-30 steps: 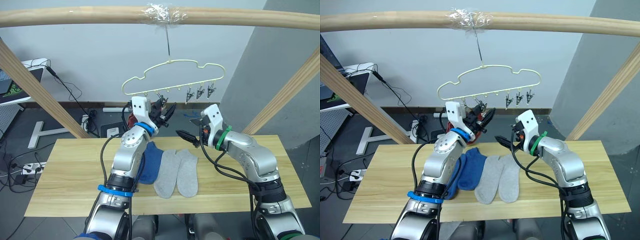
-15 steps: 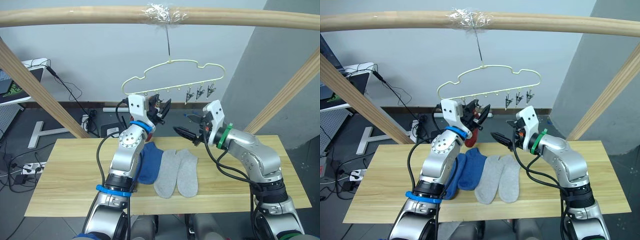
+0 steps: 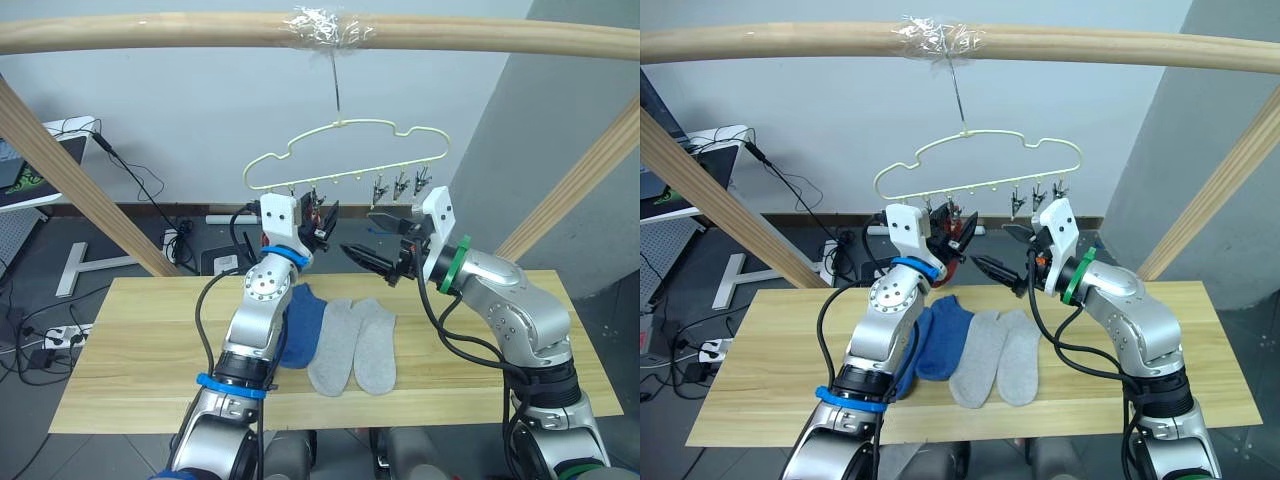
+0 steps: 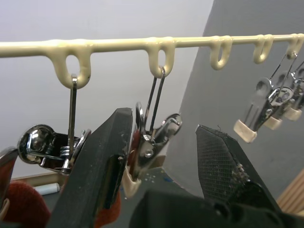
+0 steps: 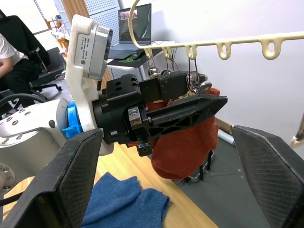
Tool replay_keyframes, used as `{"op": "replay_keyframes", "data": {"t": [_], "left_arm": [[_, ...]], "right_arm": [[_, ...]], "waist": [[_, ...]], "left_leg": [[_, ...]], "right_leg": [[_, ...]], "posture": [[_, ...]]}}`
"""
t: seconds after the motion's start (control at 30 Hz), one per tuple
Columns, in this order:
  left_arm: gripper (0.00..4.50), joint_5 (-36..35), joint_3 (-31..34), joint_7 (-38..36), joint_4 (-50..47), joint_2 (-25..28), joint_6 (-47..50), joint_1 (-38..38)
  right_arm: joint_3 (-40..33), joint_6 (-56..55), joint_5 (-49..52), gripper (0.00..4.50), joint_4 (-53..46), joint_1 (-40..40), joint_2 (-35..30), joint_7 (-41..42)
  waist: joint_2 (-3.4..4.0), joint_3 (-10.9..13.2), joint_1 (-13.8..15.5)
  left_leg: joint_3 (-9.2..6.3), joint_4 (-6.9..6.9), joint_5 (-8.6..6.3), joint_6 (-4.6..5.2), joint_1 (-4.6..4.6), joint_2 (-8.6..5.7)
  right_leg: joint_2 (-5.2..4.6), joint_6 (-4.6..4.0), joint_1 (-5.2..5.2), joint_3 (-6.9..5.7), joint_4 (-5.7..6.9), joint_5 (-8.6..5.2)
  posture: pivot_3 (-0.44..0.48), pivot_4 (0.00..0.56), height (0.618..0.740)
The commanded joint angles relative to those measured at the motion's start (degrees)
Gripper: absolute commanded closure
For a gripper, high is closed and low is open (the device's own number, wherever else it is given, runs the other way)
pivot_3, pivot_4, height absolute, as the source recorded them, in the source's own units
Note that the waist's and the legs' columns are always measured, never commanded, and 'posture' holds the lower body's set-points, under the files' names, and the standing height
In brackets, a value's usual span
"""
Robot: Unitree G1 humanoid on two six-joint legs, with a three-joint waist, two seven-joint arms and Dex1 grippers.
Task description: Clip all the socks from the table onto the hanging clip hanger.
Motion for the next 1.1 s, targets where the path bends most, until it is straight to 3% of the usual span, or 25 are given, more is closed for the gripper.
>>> {"op": "replay_keyframes", "data": {"t": [0.03, 0.53, 1.1], "left_arm": [[2.04, 2.1, -0.5, 1.5, -3.6, 0.3, -1.0, 0.5], [2.04, 3.1, -1.4, 2.1, -5.4, -1.6, 0.1, 0.8], [2.04, 5.3, -1.5, 2.7, -3.6, 0.7, -1.0, -0.1]], "right_arm": [[-0.6, -0.6, 1.5, 0.00, -1.9, -0.2, -0.1, 0.0], [-0.6, -0.6, 2.3, 0.00, -2.0, -0.2, -0.3, -0.4], [-0.7, -0.8, 2.5, 0.00, -2.0, 0.0, -0.2, -1.1]], "waist": [[0.00, 0.0, 0.0], [-0.01, 0.0, 0.1], [-0.01, 0.0, 0.0]], "left_leg": [[0.00, 0.00, 0.00, 0.00, 0.00, 0.00], [0.01, 0.04, 0.00, 0.00, 0.00, -0.01], [0.03, 0.06, 0.00, 0.00, 0.00, -0.01]], "right_leg": [[0.00, 0.00, 0.00, -0.01, 0.00, 0.00], [0.00, 0.00, 0.00, -0.01, 0.03, 0.00], [0.00, 0.00, 0.00, -0.01, 0.04, 0.00]], "posture": [[-0.058, 0.196, 0.740], [-0.062, 0.186, 0.740], [-0.065, 0.190, 0.740]]}}
